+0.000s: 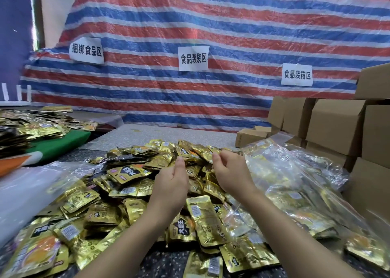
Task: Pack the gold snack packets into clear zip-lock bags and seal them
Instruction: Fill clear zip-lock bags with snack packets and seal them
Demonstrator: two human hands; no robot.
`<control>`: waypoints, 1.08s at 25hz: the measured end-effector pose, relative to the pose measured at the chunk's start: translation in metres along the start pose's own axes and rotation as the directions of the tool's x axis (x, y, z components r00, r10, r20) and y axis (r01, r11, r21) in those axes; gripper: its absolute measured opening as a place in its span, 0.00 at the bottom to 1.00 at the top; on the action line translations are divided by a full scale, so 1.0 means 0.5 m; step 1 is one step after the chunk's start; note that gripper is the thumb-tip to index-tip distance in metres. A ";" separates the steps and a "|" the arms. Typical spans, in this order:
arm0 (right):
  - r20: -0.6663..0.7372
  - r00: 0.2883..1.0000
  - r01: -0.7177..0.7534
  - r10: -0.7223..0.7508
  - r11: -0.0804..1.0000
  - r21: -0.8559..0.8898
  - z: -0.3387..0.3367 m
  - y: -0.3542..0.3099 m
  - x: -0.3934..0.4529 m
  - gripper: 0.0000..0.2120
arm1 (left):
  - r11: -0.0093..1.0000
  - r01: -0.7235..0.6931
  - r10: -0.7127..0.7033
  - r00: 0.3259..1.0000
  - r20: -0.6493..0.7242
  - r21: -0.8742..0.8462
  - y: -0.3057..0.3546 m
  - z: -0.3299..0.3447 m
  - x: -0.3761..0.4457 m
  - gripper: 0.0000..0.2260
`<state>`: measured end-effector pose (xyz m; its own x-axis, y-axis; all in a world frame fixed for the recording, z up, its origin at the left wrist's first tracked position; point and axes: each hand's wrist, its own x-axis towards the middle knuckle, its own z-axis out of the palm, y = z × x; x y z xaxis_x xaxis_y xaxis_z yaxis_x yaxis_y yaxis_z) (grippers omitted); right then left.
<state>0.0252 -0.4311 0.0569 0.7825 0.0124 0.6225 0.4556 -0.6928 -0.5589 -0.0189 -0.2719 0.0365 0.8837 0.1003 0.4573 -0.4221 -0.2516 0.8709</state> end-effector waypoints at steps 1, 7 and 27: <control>0.005 1.000 -0.013 0.013 1.000 0.012 0.003 -0.003 0.001 0.19 | 0.998 -0.017 0.019 1.000 -0.025 0.064 -0.004 -0.009 0.010 0.27; 0.028 0.999 -0.018 0.016 0.998 0.065 0.004 -0.033 0.013 0.07 | 0.784 0.015 0.098 0.984 -0.148 0.621 -0.055 -0.159 0.145 0.13; 0.162 0.986 0.040 -0.048 0.998 0.049 0.038 -0.073 -0.002 0.06 | 0.393 0.452 -0.577 0.799 -0.168 0.800 -0.250 -0.402 0.203 0.16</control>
<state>0.0160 -0.3923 0.0662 0.8181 0.1619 0.5518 0.5071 -0.6556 -0.5595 0.0829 -0.0369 0.0103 0.9158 0.3873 -0.1067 0.3957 -0.8240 0.4054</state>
